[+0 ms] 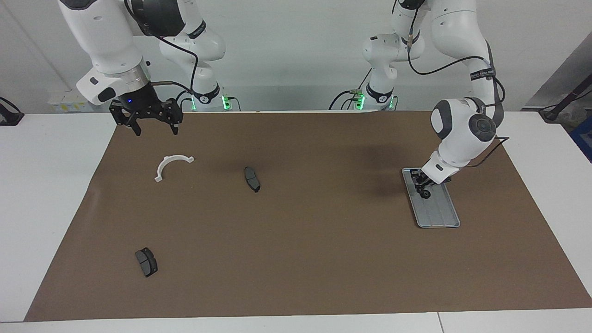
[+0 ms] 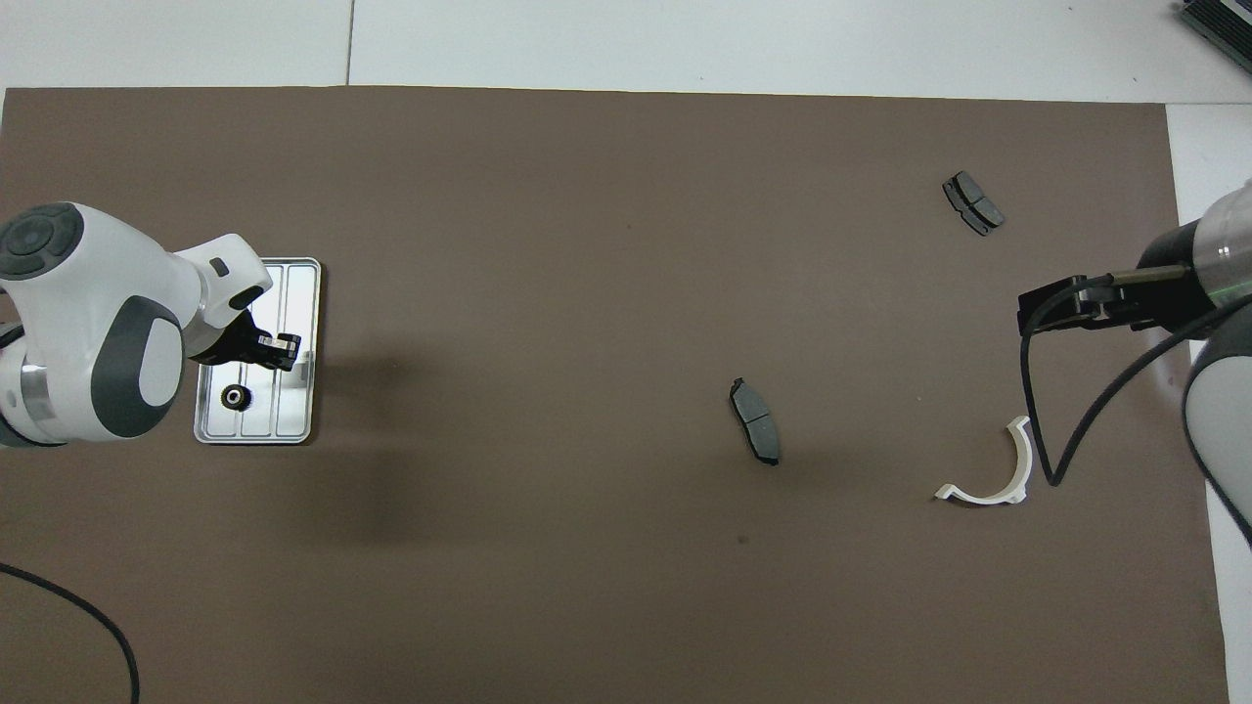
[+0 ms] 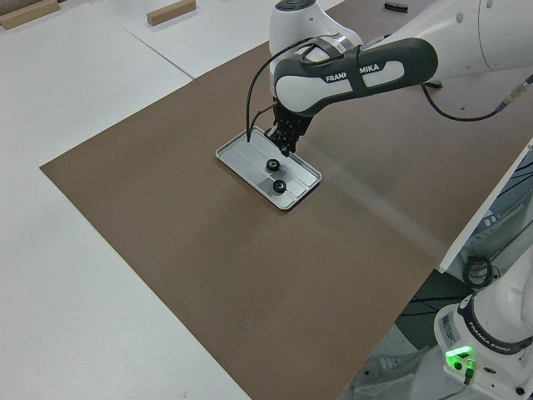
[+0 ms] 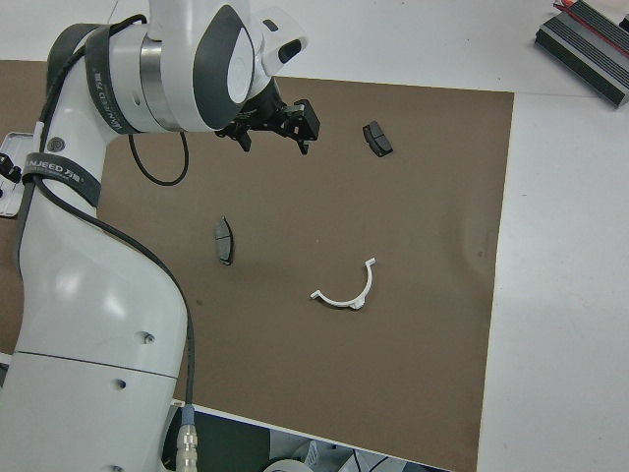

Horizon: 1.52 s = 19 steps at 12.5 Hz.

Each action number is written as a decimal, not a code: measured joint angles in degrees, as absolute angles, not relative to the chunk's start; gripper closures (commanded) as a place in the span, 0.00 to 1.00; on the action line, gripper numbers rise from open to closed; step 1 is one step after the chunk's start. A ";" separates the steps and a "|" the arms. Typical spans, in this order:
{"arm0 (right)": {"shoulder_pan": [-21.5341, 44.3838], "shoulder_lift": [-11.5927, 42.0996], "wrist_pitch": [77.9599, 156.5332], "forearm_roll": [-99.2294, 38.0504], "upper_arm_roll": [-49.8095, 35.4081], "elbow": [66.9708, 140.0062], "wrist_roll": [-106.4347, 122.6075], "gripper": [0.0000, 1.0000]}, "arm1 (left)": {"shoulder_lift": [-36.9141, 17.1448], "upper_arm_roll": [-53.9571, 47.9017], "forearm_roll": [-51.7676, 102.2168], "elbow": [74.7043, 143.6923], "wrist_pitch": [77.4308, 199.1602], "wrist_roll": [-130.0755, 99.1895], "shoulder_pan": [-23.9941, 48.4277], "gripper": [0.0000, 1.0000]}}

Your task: Pick bearing gear from pile to tray

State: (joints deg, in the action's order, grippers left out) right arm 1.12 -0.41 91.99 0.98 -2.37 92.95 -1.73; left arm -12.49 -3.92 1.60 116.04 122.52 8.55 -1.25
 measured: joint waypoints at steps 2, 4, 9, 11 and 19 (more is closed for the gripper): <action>1.14 -0.46 91.99 0.92 -2.43 93.10 -1.62 0.00 | -12.49 -3.96 1.60 116.61 122.97 8.62 -1.25 0.54; 1.15 -0.47 91.99 0.91 -2.48 93.16 -1.60 0.00 | -12.46 -3.95 1.60 116.63 123.03 8.67 -1.25 0.40; 1.20 -0.55 91.99 0.90 -2.98 93.16 -1.59 0.00 | -11.36 -3.94 1.60 113.36 122.47 8.71 -1.25 0.00; 1.20 -0.57 91.99 0.90 -3.01 93.16 -1.59 0.00 | -10.58 -3.85 1.60 107.91 118.17 8.69 -1.25 0.00; 1.20 -0.69 92.00 0.90 -3.05 93.17 -1.59 0.00 | -8.69 -3.38 1.58 91.21 109.06 8.68 -2.05 0.00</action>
State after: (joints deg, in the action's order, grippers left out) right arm 1.20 -0.69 92.00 0.90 -3.05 93.17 -1.59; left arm -8.69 -3.38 1.58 91.21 109.06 8.68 -2.05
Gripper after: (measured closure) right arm 0.000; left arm 0.000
